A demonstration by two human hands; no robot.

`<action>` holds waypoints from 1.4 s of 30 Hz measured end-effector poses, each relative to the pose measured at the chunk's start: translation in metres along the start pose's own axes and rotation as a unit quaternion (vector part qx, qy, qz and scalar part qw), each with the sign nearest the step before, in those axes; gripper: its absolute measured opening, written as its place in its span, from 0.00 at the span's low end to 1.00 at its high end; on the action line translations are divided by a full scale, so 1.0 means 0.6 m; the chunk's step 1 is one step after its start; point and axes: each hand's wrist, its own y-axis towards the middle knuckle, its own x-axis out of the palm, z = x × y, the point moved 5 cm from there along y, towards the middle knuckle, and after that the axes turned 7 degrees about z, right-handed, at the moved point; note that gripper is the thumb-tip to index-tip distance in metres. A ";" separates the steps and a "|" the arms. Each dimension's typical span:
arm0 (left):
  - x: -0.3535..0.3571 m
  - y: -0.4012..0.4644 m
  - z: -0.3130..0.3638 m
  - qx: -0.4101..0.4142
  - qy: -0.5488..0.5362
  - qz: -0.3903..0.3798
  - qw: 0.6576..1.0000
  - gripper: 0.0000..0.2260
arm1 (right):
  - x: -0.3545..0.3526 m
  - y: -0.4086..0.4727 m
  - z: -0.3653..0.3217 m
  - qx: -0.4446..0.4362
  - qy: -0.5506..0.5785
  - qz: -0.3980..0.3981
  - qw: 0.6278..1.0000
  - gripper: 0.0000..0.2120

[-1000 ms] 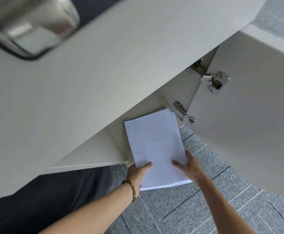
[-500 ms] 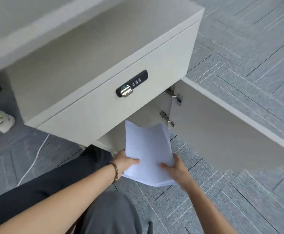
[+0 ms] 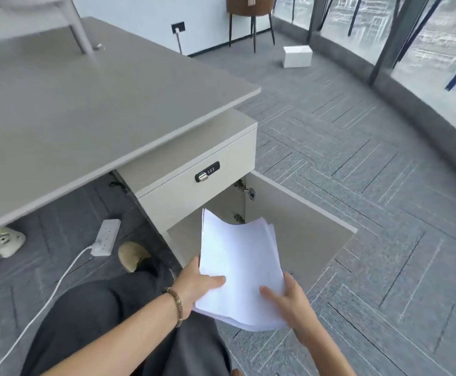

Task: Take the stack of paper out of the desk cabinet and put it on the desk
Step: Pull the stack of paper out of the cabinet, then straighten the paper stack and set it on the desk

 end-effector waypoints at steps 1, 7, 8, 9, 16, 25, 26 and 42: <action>0.000 -0.020 0.005 0.004 -0.008 -0.006 1.000 0.24 | -0.010 -0.016 -0.006 -0.009 0.001 0.010 1.000 0.18; 0.002 -0.130 0.047 0.057 -0.035 -0.033 0.997 0.19 | -0.070 -0.124 -0.076 -0.099 0.002 0.064 0.993 0.10; 0.000 -0.150 0.057 0.071 -0.034 -0.033 0.996 0.18 | -0.081 -0.143 -0.092 -0.116 0.002 0.071 0.991 0.10; -0.003 -0.170 0.070 0.088 -0.036 -0.033 0.995 0.18 | -0.091 -0.161 -0.109 -0.133 0.003 0.082 0.988 0.10; -0.098 -0.293 0.180 0.142 -0.107 -0.050 0.983 0.23 | -0.111 -0.282 -0.285 -0.252 -0.004 0.102 0.962 0.13; -0.348 -0.401 0.219 0.243 -0.237 0.044 0.940 0.11 | 0.043 -0.375 -0.512 -0.369 -0.004 0.017 0.929 0.15; -0.381 -0.408 0.217 0.257 -0.241 0.061 0.934 0.11 | 0.070 -0.383 -0.536 -0.381 -0.004 0.007 0.924 0.16; -0.729 -0.427 0.222 0.360 -0.263 0.244 0.861 0.13 | 0.408 -0.359 -0.748 -0.387 -0.052 -0.162 0.906 0.19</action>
